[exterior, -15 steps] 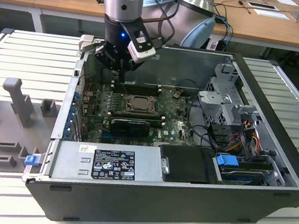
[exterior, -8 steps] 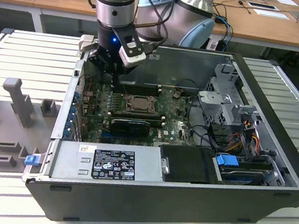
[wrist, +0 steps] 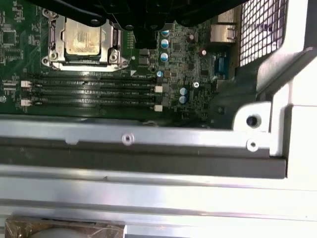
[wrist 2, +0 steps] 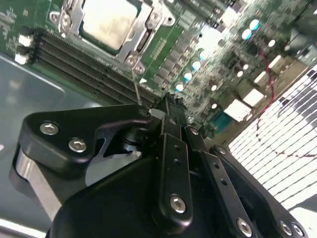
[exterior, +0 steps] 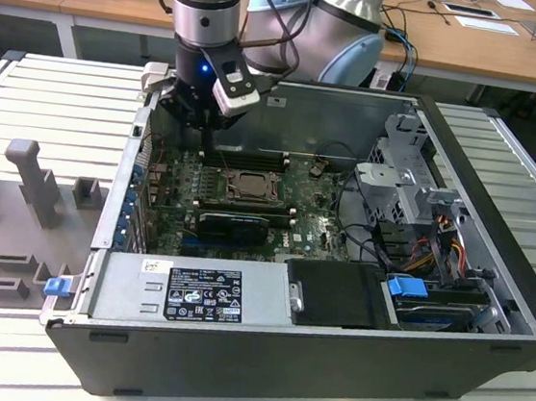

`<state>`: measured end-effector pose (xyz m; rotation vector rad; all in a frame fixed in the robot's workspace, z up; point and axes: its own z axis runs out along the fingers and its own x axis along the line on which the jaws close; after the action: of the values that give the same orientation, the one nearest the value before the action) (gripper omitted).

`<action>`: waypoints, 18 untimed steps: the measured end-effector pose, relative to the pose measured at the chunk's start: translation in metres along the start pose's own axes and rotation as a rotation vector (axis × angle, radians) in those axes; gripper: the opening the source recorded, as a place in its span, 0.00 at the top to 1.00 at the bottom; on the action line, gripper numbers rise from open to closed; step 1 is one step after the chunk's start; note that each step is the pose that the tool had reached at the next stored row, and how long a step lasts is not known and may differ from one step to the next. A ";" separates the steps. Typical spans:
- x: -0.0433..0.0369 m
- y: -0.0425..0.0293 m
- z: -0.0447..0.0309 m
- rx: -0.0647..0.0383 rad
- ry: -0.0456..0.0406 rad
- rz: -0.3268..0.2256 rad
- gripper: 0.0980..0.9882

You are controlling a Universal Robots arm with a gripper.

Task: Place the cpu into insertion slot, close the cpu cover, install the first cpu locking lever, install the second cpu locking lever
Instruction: 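Install the first cpu locking lever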

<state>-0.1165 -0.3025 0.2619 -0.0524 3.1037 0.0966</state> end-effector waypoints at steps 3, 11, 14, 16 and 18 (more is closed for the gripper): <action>0.0001 0.0081 0.0012 0.000 0.0000 0.000 0.99; -0.0230 0.0100 0.0050 0.000 0.0044 0.001 0.99; -0.0393 0.0094 0.0062 0.000 0.0056 0.001 0.99; -0.0503 0.0089 0.0073 0.000 0.0056 0.001 0.99; -0.0542 0.0087 0.0082 0.000 0.0055 0.001 0.99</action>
<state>-0.0623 -0.2915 0.2563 -0.0519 3.1092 0.0972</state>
